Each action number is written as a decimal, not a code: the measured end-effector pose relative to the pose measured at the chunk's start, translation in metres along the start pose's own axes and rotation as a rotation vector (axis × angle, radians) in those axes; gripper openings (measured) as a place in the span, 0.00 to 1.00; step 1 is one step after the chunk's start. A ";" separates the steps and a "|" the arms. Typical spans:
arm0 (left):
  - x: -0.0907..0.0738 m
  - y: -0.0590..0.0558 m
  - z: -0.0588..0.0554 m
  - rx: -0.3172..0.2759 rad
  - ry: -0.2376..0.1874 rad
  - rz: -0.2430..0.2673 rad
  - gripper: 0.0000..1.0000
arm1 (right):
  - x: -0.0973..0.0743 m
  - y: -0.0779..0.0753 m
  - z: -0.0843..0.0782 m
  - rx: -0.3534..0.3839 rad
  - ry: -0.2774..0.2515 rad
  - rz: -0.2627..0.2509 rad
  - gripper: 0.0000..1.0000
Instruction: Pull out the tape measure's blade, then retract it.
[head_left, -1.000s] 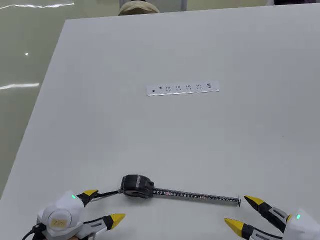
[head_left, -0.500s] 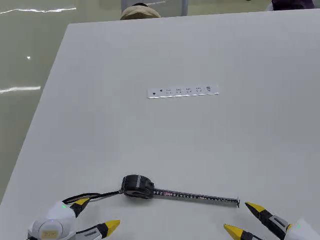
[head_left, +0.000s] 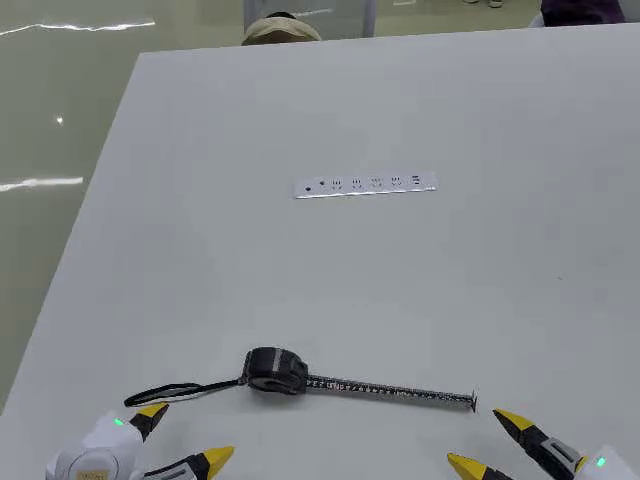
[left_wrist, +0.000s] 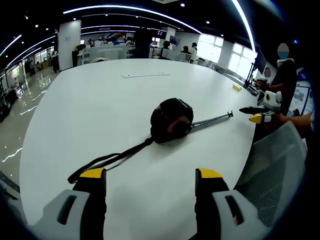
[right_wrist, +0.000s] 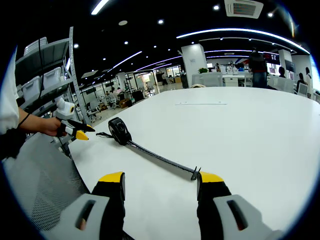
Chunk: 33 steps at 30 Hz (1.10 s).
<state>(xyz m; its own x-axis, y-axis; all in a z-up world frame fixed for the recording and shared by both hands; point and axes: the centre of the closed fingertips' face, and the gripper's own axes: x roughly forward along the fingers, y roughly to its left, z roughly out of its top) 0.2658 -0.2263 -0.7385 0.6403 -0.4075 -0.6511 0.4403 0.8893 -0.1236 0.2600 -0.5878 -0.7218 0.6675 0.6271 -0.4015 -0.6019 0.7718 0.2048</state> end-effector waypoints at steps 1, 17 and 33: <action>0.000 0.001 -0.001 -0.005 0.000 0.002 0.71 | -0.001 0.000 -0.001 0.001 0.001 0.000 0.58; -0.006 0.000 -0.001 -0.011 -0.010 0.020 0.71 | -0.008 0.004 -0.003 0.005 -0.006 -0.006 0.59; -0.005 0.000 -0.002 -0.016 -0.006 0.018 0.71 | -0.008 0.005 -0.003 0.002 -0.004 -0.003 0.58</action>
<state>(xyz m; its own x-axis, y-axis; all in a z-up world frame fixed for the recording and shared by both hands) 0.2607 -0.2241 -0.7367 0.6515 -0.3927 -0.6491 0.4190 0.8995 -0.1237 0.2501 -0.5892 -0.7200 0.6712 0.6252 -0.3983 -0.5990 0.7739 0.2054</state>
